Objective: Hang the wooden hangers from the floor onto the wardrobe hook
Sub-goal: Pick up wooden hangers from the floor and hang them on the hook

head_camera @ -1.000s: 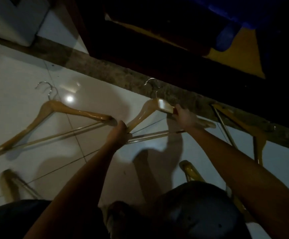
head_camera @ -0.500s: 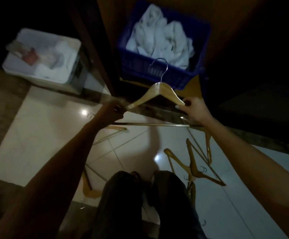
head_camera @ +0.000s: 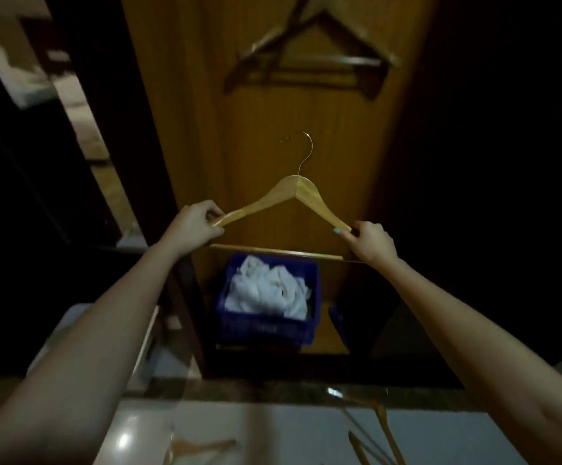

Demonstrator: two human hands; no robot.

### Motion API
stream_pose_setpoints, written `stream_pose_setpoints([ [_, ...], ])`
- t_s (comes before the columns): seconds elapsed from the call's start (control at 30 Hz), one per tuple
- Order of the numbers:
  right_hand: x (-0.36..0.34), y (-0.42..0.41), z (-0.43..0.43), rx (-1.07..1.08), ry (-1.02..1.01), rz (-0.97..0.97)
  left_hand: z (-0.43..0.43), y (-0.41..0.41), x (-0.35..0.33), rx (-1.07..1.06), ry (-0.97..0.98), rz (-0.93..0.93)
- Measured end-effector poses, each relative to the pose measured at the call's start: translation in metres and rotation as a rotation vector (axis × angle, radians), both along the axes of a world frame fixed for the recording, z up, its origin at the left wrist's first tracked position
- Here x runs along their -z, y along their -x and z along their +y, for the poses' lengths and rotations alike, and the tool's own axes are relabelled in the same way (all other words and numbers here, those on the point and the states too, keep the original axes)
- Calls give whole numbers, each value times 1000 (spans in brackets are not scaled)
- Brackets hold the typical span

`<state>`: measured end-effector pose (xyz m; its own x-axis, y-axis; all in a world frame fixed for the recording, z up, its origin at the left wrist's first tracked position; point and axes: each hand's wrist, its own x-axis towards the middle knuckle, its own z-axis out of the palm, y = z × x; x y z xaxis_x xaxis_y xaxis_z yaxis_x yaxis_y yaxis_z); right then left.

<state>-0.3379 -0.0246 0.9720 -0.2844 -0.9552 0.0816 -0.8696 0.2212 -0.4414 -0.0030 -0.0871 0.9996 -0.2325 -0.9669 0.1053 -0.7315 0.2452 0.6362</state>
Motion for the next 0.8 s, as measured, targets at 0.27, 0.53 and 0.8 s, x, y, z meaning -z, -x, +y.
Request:
stream_pose_setpoints([
  [0.27, -140, 17, -36, 152, 349, 33, -44, 30, -144, 25, 395, -186],
  [0.53, -210, 61, -113, 241, 588, 123, -123, 82, -235, 12, 773, -312],
  [0.8, -252, 114, -243, 233, 508, 162, -243, 134, -269, -52, 726, -354],
])
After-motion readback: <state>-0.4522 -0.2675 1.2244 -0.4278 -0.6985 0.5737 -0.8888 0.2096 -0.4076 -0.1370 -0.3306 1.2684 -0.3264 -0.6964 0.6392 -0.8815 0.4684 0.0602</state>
